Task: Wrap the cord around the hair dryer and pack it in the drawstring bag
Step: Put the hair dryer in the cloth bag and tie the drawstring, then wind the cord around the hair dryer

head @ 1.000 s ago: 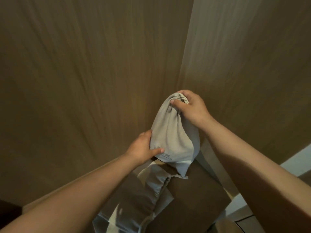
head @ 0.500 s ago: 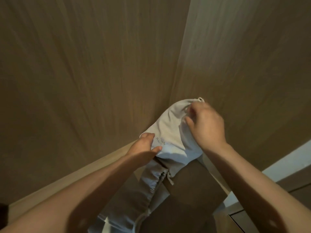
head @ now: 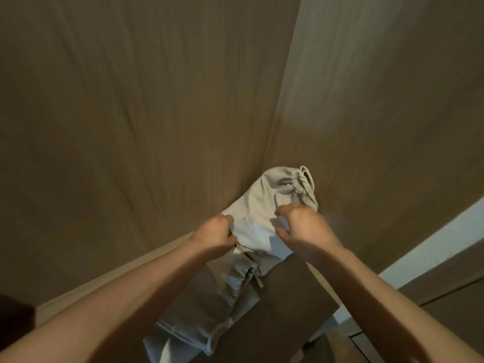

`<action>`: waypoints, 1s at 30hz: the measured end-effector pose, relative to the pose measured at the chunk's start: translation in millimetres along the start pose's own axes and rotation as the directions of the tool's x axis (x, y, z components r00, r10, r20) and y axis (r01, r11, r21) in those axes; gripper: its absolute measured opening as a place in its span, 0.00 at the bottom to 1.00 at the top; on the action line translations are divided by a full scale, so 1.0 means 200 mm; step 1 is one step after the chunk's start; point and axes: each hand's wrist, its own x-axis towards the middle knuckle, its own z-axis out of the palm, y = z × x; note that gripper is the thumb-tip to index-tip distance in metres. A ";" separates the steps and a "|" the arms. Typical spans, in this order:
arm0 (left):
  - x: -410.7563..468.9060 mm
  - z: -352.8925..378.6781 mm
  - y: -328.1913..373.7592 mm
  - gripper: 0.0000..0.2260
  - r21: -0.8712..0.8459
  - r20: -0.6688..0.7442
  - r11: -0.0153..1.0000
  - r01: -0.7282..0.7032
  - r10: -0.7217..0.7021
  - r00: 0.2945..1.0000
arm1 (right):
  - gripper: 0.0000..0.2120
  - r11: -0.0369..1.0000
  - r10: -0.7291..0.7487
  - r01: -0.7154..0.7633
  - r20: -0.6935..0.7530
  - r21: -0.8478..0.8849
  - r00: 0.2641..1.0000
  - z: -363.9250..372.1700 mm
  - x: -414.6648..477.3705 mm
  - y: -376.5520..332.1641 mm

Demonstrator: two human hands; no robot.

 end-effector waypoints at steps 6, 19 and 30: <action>-0.35 -0.33 0.20 0.14 0.124 -0.042 0.992 0.030 -0.025 0.999 | 0.18 0.998 0.032 -0.031 0.006 -0.063 0.999 -0.39 -0.31 -0.11; -1.62 -1.13 0.70 0.21 0.282 -0.332 0.952 -0.119 0.213 0.919 | 0.14 0.983 -0.130 0.086 -0.279 -0.163 0.951 -1.38 -1.22 -0.57; -2.67 -1.57 0.32 0.20 0.263 -0.550 0.965 0.019 0.133 0.825 | 0.14 0.922 -0.367 0.387 -0.387 -0.030 0.846 -1.64 -1.54 -1.49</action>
